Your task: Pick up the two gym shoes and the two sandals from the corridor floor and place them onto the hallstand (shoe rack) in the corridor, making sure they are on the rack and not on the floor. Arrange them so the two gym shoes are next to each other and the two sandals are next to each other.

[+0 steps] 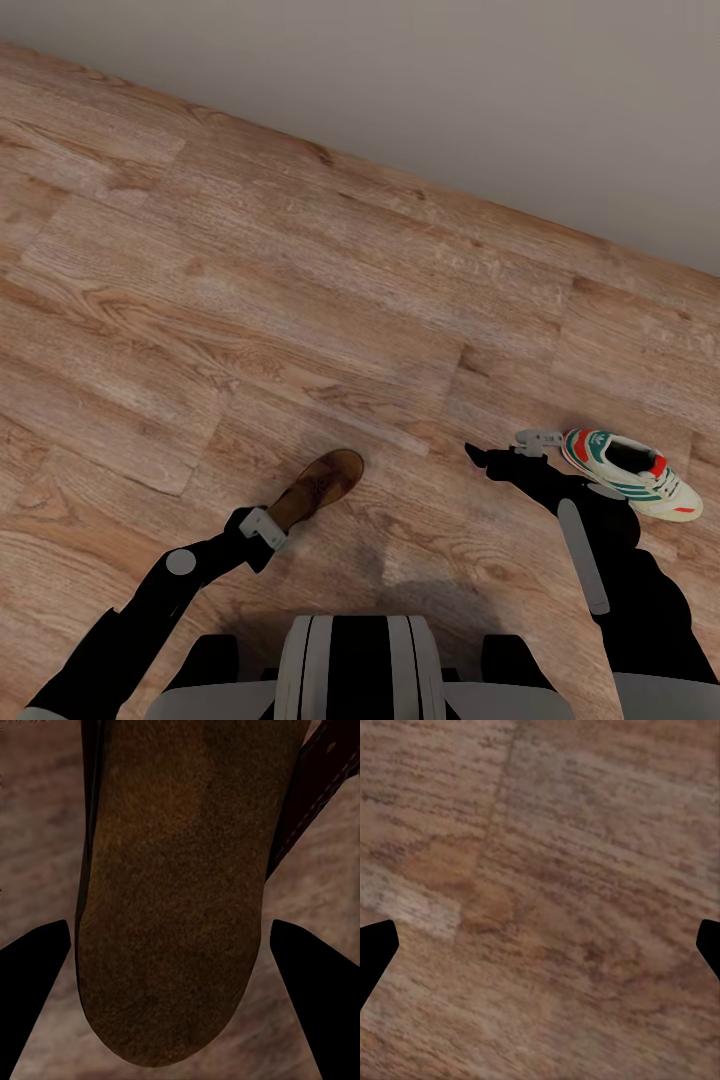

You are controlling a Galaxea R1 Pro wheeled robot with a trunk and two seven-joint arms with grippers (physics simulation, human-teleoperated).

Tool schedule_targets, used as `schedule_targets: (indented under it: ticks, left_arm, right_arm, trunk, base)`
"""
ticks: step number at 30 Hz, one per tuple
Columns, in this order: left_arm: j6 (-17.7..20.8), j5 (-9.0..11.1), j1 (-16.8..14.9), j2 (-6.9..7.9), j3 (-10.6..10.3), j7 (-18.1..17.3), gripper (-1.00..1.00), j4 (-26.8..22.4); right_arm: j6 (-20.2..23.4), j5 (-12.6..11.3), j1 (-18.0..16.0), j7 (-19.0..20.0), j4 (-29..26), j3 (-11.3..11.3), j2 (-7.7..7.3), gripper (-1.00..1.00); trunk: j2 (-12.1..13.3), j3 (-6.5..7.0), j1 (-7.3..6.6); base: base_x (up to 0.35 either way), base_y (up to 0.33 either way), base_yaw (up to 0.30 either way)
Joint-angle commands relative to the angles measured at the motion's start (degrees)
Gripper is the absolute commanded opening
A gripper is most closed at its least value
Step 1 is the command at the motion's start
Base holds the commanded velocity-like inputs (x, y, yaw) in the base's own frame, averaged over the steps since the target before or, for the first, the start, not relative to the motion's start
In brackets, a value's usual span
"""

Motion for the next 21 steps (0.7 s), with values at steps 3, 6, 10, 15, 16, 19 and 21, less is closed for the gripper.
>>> schedule_targets:
  ticks: [3, 6, 10, 15, 16, 19, 21]
  left_arm:
    - [0.2, -0.4, 0.0, 0.03, 0.0, -0.2, -1.0, -0.2]
    - [0.2, -0.4, 0.0, 0.03, 0.0, -0.2, -1.0, -0.4]
    - [0.8, -0.3, -0.2, 0.03, 0.1, -0.3, -1.0, -2.5]
    - [6.8, 0.1, -1.3, 0.03, 0.2, -0.3, -1.0, -8.0]
    - [8.7, 0.2, -2.0, 0.03, 0.2, -0.3, -1.0, -9.5]
    - [14.3, 0.4, -4.0, 0.01, 0.2, -0.3, -1.0, -12.6]
    - [19.5, 0.4, -5.7, -0.03, 0.3, -0.4, -1.0, -14.1]
  right_arm:
    - [0.3, -0.2, 0.0, 0.2, 0.0, -0.1, 0.0, 1.0]
    - [0.3, -0.2, 0.0, 0.2, 0.0, -0.1, 0.0, 1.0]
    - [0.3, -0.2, 0.0, 0.1, 0.0, -0.2, 0.0, 1.0]
    - [0.3, -0.2, 0.1, 0.1, 0.0, -0.2, 0.0, 1.0]
    - [0.3, -0.2, 0.1, 0.1, 0.0, -0.1, 0.0, 1.0]
    - [0.4, -0.2, 0.1, 0.1, 0.0, -0.1, 0.0, 1.0]
    - [0.4, -0.2, 0.1, 0.2, 0.0, -0.1, 0.0, 1.0]
  trunk:
    - [0.0, 0.64, -0.08]
    - [0.1, 1.3, -0.16]
    - [0.1, 2.19, -0.27]
    - [0.2, 3.3, -0.39]
    - [0.2, 3.52, -0.42]
    - [0.2, 4.18, -0.5]
    - [0.3, 4.62, -0.55]
  base:
    - [0.0, 0.0, 0.0]
    - [0.0, 0.0, 0.0]
    - [0.0, 0.0, 0.0]
    - [0.0, 0.0, 0.0]
    - [0.0, 0.0, 0.0]
    - [0.0, 0.0, 0.0]
    - [0.0, 0.0, 0.0]
